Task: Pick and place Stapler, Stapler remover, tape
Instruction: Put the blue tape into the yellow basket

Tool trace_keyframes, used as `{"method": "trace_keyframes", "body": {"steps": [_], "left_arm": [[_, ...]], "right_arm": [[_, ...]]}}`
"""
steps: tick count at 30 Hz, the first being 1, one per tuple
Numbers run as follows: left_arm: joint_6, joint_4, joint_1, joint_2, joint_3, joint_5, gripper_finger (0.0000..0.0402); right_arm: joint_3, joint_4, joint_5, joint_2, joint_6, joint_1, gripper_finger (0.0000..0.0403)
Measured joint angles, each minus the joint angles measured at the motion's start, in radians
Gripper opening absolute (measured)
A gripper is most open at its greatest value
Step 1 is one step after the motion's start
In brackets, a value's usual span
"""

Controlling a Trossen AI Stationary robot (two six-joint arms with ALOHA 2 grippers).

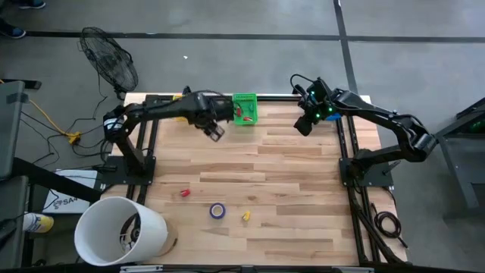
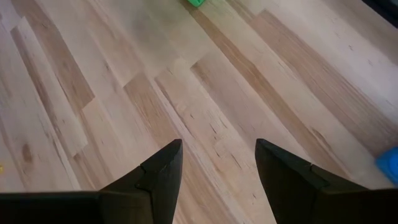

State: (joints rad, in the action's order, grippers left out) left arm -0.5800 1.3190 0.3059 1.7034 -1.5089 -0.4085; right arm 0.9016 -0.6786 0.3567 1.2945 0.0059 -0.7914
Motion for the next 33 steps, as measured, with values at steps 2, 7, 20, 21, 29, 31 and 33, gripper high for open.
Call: {"method": "trace_keyframes", "body": {"steps": [2,7,20,21,29,31,33], "left_arm": [[0.02,-0.001,-0.052,-0.001,0.0,0.038,0.0193],[0.013,-0.002,-0.179,-0.001,0.0,0.154,0.0193],[-0.116,-0.147,-0.541,0.02,0.002,0.322,0.0193],[-0.098,-0.158,-0.566,0.026,0.002,0.321,0.0193],[-0.027,-0.194,-0.7,0.11,0.001,0.314,0.0193],[-0.026,-0.226,-0.711,0.132,0.001,0.318,0.0193],[-0.026,-0.258,-0.719,0.162,0.001,0.333,0.0193]], "right_arm": [[0.0,0.001,0.001,0.0,-0.016,0.0,0.0193],[0.0,0.001,0.027,0.0,-0.05,0.0,0.0193],[0.0,-0.006,0.073,0.0,-0.111,0.0,0.0193],[0.0,-0.006,0.075,0.0,-0.115,0.0,0.0193],[0.0,0.002,0.087,0.0,-0.127,0.0,0.0193],[0.0,0.003,0.088,0.0,-0.127,0.0,0.0193],[0.0,0.003,0.088,0.0,-0.128,0.0,0.0193]]}}
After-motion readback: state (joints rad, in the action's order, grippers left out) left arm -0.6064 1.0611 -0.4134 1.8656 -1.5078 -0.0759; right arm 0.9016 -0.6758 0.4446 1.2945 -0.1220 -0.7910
